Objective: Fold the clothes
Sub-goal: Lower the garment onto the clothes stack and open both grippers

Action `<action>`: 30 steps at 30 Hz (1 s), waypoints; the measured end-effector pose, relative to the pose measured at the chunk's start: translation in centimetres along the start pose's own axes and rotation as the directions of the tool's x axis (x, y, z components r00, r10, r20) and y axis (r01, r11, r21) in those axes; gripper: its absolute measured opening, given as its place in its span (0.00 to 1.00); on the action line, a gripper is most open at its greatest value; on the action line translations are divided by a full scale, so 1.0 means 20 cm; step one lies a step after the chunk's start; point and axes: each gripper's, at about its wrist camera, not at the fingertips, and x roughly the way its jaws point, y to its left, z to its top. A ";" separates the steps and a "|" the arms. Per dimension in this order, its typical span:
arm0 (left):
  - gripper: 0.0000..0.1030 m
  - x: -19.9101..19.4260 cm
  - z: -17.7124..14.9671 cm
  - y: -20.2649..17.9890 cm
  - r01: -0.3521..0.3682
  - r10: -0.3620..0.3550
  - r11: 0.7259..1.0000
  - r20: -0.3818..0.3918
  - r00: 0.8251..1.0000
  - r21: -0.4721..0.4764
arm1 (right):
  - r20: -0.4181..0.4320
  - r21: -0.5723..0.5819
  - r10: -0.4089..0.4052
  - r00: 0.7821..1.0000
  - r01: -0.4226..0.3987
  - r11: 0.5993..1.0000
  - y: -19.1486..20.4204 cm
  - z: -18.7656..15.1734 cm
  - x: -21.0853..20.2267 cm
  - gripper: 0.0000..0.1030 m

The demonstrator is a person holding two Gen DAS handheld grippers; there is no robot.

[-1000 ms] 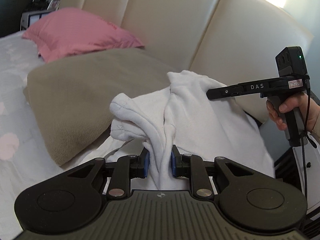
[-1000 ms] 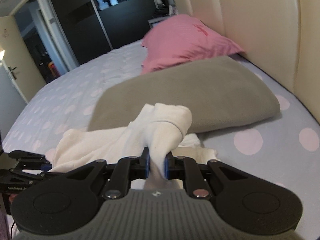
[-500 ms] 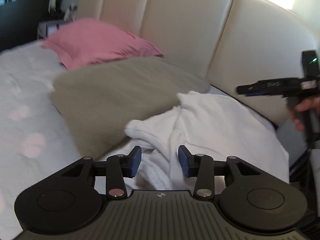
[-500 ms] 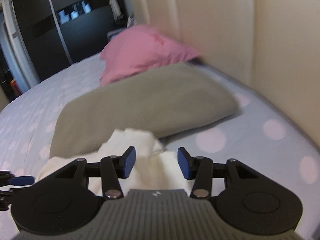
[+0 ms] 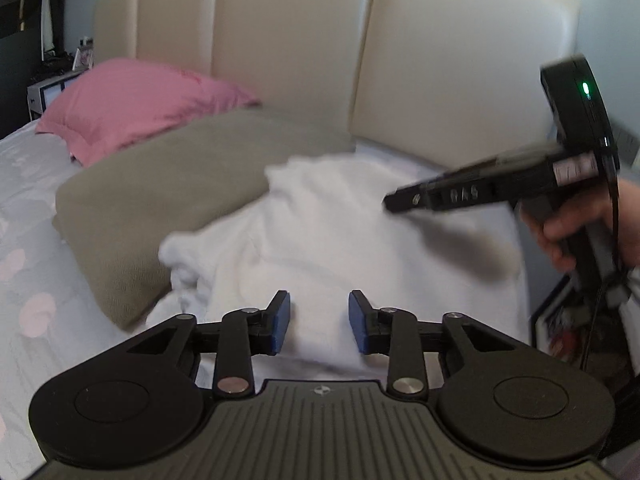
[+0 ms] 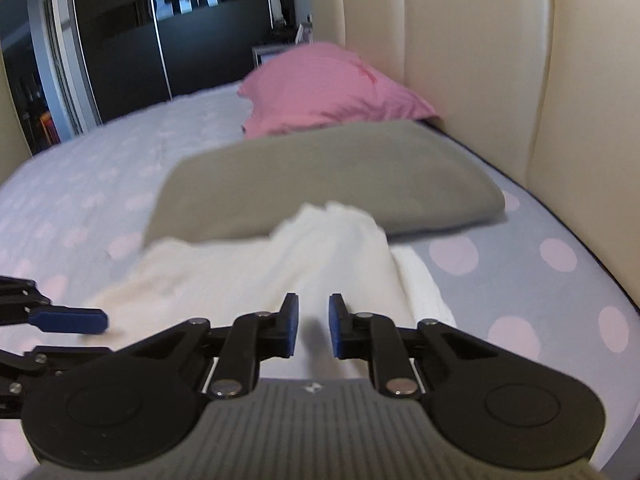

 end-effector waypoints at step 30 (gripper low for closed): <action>0.36 -0.20 -0.04 -0.25 0.065 -0.066 0.998 0.058 0.996 0.007 | -0.034 0.172 -0.022 0.999 0.028 0.985 -0.14 -0.23 -0.34 0.11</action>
